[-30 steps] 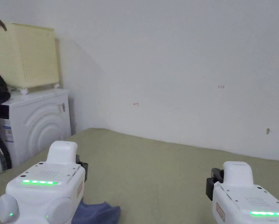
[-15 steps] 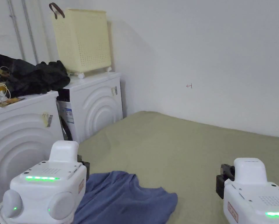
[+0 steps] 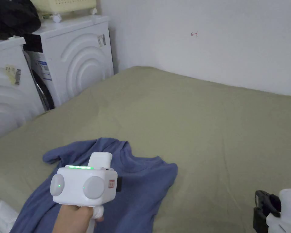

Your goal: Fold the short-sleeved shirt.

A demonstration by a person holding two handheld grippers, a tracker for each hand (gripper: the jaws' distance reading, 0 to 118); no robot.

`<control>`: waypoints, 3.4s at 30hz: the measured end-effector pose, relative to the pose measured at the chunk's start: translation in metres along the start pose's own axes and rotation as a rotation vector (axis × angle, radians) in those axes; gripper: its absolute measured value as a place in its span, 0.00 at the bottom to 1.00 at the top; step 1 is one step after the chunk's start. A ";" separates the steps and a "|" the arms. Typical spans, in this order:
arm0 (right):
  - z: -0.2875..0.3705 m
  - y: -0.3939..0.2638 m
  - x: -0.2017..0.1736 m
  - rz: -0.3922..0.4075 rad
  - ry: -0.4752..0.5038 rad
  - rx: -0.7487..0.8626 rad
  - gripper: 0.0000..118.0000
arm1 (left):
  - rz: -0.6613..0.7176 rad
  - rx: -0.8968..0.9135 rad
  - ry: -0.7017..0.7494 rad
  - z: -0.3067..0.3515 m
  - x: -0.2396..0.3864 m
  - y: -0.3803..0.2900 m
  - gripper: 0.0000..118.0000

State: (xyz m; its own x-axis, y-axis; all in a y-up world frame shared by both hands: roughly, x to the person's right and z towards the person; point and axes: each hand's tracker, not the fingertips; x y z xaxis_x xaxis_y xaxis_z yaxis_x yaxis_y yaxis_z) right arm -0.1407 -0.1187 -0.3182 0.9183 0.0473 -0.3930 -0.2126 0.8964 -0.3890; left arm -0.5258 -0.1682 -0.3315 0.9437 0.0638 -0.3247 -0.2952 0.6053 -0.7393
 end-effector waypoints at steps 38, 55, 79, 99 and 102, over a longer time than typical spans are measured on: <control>0.214 -0.053 0.206 -0.126 -0.386 0.050 0.00 | -0.515 0.171 -0.462 0.138 0.383 0.027 0.05; 0.201 -0.095 0.271 -0.237 -0.491 -0.063 0.00 | -0.546 -0.128 -0.565 0.002 0.549 -0.094 0.95; 0.197 -0.049 0.181 -0.156 -0.344 0.077 0.00 | -0.196 0.411 -0.226 0.215 0.145 -0.083 0.02; 0.171 -0.078 0.196 -0.162 -0.354 -0.062 0.00 | -0.296 -0.209 -0.035 -0.014 0.148 -0.085 0.88; 0.170 -0.085 0.207 -0.170 -0.366 -0.082 0.00 | -0.271 -0.186 -0.085 0.005 0.148 -0.081 0.75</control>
State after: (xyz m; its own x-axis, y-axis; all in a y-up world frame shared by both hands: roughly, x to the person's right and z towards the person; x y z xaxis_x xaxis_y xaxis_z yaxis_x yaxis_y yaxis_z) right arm 0.1240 -0.1098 -0.2244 0.9976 0.0687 -0.0008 -0.0602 0.8677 -0.4935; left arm -0.3616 -0.2043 -0.3167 0.9983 -0.0095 -0.0568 -0.0463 0.4550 -0.8893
